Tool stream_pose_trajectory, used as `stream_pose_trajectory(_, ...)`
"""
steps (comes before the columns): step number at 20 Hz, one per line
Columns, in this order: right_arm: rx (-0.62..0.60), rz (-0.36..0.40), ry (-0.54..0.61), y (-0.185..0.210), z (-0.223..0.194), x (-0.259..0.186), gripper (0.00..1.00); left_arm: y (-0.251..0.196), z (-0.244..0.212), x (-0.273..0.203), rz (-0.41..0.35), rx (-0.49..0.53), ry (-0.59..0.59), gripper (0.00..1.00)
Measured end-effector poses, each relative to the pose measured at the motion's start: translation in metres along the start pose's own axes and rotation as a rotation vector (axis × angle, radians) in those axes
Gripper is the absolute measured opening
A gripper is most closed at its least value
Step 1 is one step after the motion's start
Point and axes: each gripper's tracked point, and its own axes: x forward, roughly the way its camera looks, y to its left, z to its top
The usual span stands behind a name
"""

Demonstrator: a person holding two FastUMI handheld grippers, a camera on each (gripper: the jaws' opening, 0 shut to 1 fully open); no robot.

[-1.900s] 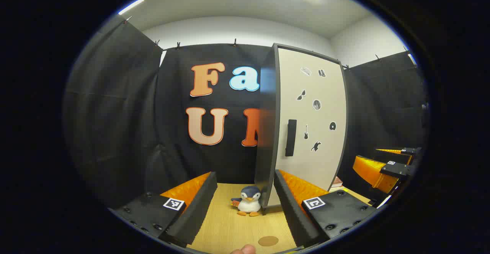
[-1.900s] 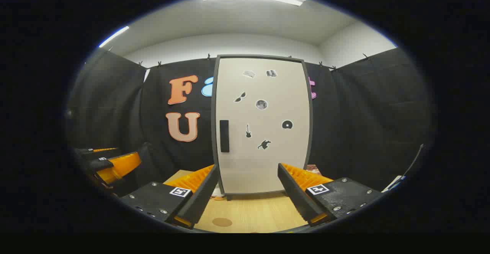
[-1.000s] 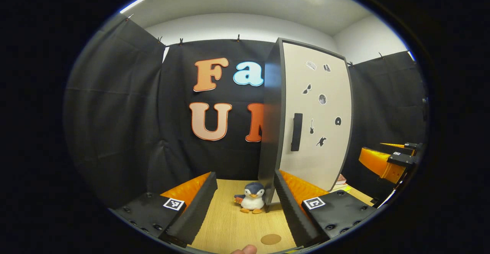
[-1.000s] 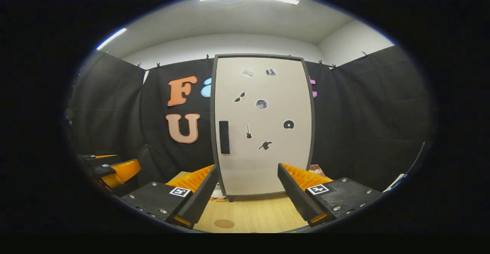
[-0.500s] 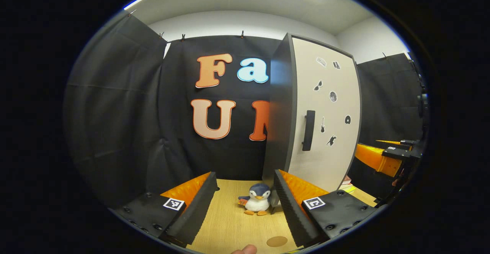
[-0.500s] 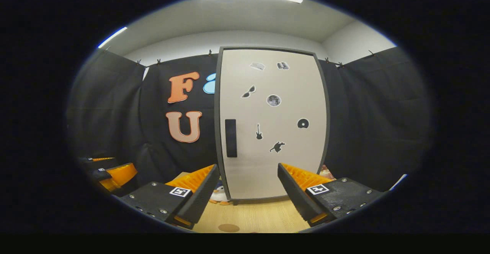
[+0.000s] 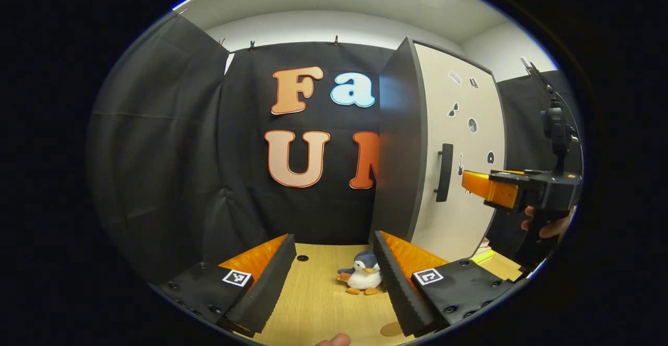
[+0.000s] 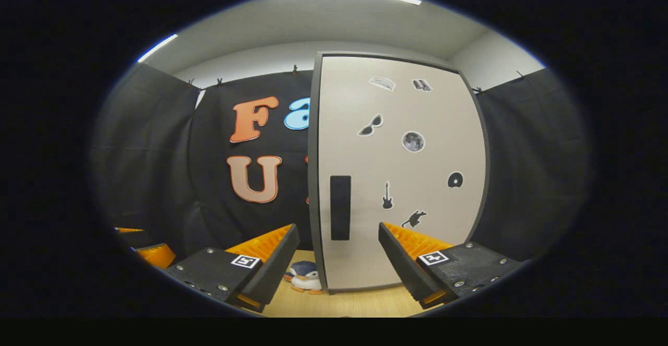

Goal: Open the cabinet door with the right hand, grasp the bottle in the cabinet with the left hand and place it on the coaster, then close the cabinet door with the right hand.

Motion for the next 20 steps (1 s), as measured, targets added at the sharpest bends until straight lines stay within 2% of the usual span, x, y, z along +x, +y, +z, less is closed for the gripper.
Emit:
stream_pose_trajectory(6,0.007,-0.019,0.006,0.001,0.004,0.056,0.95,0.033,-0.021,0.025,0.024,-0.017,0.049,0.94)
stream_pose_trajectory(8,-0.003,-0.025,0.012,0.0,0.0,0.073,0.95,0.041,-0.028,0.034,0.033,-0.021,0.066,0.97)
stream_pose_trajectory(9,-0.009,-0.037,0.015,-0.001,-0.001,0.08,1.0,0.046,-0.034,0.038,0.039,-0.019,0.081,0.97)
stream_pose_trajectory(10,-0.008,-0.043,0.016,-0.002,-0.004,0.086,0.95,0.049,-0.04,0.041,0.04,-0.019,0.094,0.97)
stream_pose_trajectory(13,-0.003,-0.052,0.029,-0.005,-0.012,0.1,0.92,0.06,-0.051,0.047,0.055,-0.018,0.118,0.97)
stream_pose_trajectory(16,-0.014,-0.072,0.021,-0.007,-0.013,0.105,0.64,0.069,-0.058,0.053,0.065,-0.012,0.134,0.99)
stream_pose_trajectory(18,0.003,-0.087,0.028,-0.011,-0.013,0.105,0.38,0.072,-0.06,0.055,0.068,-0.018,0.144,0.97)
stream_pose_trajectory(20,0.024,-0.082,0.033,-0.011,-0.014,0.102,0.36,0.074,-0.062,0.056,0.069,-0.024,0.148,0.97)
